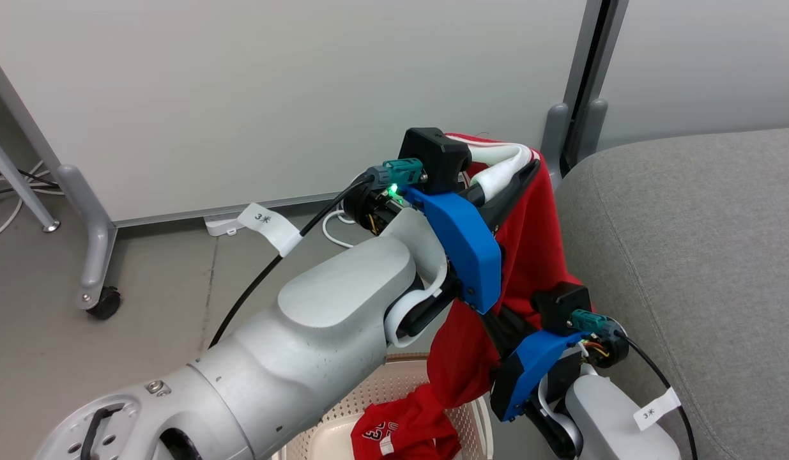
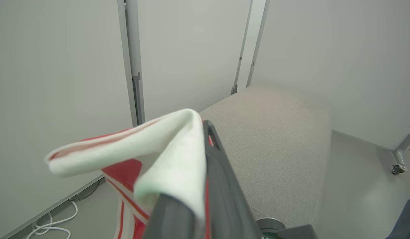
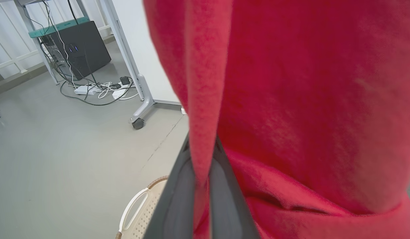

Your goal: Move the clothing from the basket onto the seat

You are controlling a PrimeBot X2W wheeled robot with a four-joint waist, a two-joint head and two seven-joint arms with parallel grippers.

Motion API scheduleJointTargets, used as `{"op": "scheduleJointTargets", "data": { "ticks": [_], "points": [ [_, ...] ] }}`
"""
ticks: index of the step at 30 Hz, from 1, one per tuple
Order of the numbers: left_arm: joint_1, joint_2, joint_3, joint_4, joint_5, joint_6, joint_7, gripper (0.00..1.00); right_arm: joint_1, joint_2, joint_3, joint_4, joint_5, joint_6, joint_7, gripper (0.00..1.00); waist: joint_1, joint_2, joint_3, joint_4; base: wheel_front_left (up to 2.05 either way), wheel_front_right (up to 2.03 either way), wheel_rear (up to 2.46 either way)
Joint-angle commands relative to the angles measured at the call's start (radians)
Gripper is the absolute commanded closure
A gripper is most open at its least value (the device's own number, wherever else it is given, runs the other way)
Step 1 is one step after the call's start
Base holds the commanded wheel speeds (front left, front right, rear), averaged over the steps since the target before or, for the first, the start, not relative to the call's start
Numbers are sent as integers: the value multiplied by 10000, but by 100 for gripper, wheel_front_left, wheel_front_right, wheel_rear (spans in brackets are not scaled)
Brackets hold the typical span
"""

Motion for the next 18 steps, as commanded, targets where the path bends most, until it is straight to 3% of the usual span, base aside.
{"op": "scheduleJointTargets", "data": {
  "ticks": [1, 2, 4, 5, 6, 18],
  "points": [
    [-190, 3, -12, 35, -4, 28, -29, 100, -177, -32, 25, 45, 42, 5, -103, 100, -1, 0, -2, -9, 0, 0, 0],
    [-186, 3, -23, 50, 15, 29, -42, 91, -175, -32, 36, 67, 64, 5, -109, 100, -1, 0, -2, -13, 0, 0, 0],
    [-178, 4, -37, 71, 36, 32, -53, 45, -189, -32, 58, 105, 89, 5, -145, 100, -1, 0, -7, -17, 0, 0, 0],
    [-140, 1, -41, 48, -19, -1, -27, 9, -194, -31, 74, 115, 100, 5, -162, 100, -1, 0, -8, -20, 0, 0, 0],
    [-118, 2, -48, 31, -45, -32, 0, 0, -200, -32, 89, 125, 108, 5, -180, 100, -1, 0, -7, -23, 0, 0, 0],
    [-41, 4, -92, 294, 49, -62, -105, 0, -286, -32, 145, 152, 159, 5, -207, 100, -1, 0, 27, -90, 0, 0, 0]
  ]
}}
